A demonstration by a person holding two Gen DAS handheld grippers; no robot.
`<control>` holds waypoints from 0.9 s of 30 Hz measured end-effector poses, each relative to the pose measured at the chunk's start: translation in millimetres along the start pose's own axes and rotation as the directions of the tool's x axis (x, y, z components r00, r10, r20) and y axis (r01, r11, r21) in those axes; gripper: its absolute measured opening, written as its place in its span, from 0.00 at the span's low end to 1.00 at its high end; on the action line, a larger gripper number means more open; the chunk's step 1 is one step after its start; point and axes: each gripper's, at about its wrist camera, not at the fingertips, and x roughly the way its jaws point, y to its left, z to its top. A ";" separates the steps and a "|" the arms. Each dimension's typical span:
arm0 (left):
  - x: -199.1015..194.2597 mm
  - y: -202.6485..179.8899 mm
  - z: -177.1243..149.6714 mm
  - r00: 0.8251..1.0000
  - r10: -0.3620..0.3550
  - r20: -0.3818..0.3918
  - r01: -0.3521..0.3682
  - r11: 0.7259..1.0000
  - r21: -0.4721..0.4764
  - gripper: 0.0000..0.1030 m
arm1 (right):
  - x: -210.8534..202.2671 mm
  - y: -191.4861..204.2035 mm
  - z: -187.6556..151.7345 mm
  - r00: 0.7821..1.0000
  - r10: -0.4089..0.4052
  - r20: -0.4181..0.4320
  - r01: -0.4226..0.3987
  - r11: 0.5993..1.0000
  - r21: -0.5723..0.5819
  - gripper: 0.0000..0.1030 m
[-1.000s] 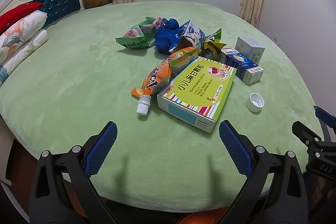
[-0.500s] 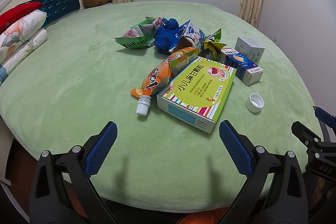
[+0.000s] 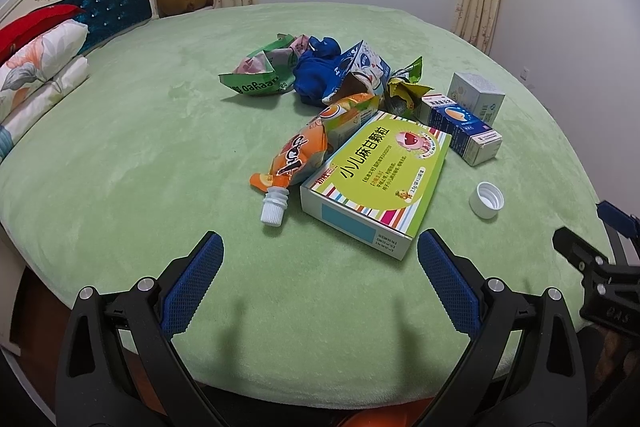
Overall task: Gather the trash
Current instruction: 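Reach the right tool to the white square box and close on it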
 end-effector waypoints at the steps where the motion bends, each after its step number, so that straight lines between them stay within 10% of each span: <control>1: 0.4 0.5 1.2 1.000 -0.003 0.000 0.003 1.000 -0.001 0.92 | 1.9 -1.6 4.5 1.000 0.009 0.007 -0.008 1.000 -0.001 0.95; 13: 3.9 12.8 9.7 1.000 -0.019 0.016 0.019 1.000 -0.021 0.92 | 61.5 -20.3 90.3 0.991 0.094 0.091 -0.089 0.994 -0.056 0.95; 27: 25.8 27.9 20.7 0.999 -0.052 0.008 0.052 0.999 -0.014 0.92 | 170.5 -32.5 128.8 0.994 0.110 -0.015 -0.110 0.994 0.010 0.95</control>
